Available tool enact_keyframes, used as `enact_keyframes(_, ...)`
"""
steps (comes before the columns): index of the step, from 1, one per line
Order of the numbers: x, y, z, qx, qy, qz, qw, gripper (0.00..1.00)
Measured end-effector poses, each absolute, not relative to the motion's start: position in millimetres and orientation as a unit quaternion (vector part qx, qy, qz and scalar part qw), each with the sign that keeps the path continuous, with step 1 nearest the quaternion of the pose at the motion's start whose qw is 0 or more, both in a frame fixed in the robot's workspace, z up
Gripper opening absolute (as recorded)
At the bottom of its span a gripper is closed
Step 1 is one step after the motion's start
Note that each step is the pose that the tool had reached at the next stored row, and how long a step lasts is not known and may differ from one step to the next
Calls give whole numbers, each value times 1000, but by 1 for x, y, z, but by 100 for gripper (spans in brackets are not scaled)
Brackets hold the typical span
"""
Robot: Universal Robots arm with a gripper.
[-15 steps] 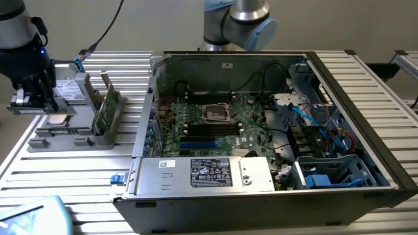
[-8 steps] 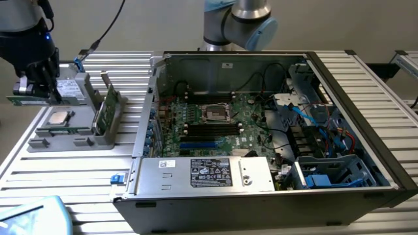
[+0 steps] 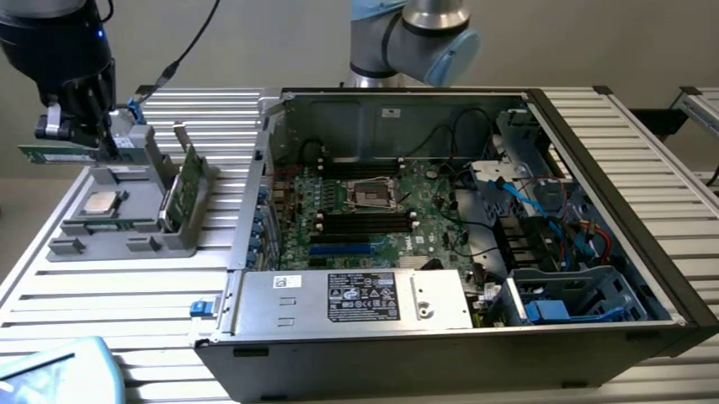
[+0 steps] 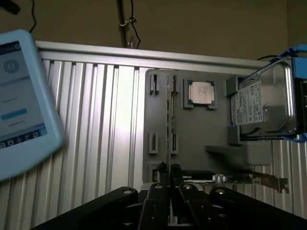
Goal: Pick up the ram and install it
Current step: 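Pick up the ram and move it above insertion slot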
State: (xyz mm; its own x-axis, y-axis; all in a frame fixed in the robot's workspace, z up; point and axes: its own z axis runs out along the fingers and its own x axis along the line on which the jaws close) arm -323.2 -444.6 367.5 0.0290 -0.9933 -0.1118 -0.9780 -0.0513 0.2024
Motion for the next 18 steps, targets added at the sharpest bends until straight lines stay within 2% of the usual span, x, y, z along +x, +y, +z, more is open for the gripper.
enact_keyframes(6,-298,-447,387,716,-688,-114,37,13)
enact_keyframes(18,-259,-454,404,718,-684,-119,43,13)
